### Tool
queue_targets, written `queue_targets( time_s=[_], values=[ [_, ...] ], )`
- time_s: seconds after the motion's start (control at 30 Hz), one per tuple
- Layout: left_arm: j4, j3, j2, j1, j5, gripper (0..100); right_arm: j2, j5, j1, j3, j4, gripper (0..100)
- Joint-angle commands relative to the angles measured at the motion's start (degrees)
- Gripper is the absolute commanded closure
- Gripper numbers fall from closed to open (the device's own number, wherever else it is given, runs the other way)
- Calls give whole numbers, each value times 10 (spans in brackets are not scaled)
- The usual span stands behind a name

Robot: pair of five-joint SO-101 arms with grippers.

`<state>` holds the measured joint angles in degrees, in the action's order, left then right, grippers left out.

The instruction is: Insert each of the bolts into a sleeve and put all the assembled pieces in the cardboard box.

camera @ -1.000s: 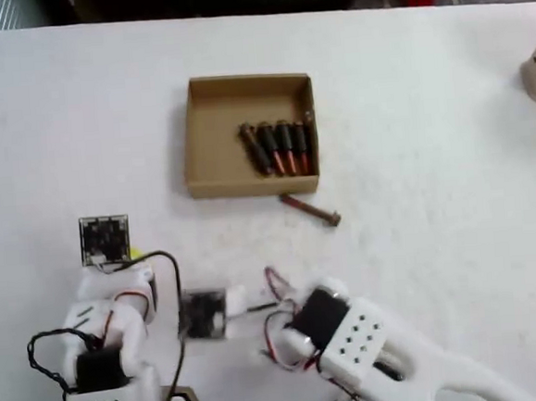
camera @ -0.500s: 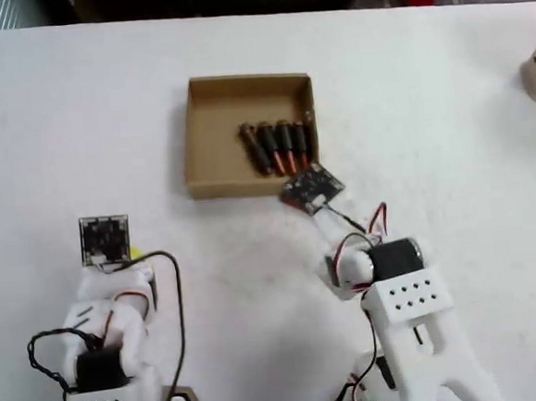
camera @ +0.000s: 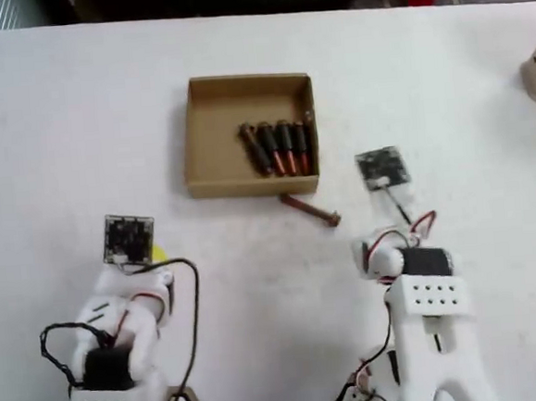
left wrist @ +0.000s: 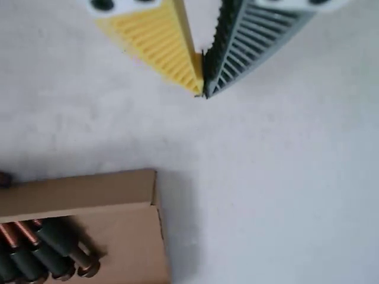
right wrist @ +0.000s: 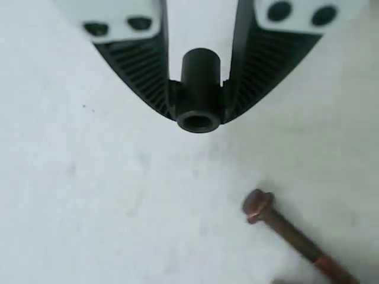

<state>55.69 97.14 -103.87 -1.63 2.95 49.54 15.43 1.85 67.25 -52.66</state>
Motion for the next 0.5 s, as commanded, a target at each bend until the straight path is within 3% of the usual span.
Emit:
queue_targets(
  time_s=[0.0, 0.2, 0.47],
  values=[
    [-16, -2, -2, 58, -30, 978, 5, -21, 74, -3, 22, 981],
    [-50, -9, -2, 89, -29, 979, 4, -21, 121, -2, 26, 981],
    [-49, -49, -1, 109, -33, 979, 4, -22, 124, 2, 37, 981]
  ],
)
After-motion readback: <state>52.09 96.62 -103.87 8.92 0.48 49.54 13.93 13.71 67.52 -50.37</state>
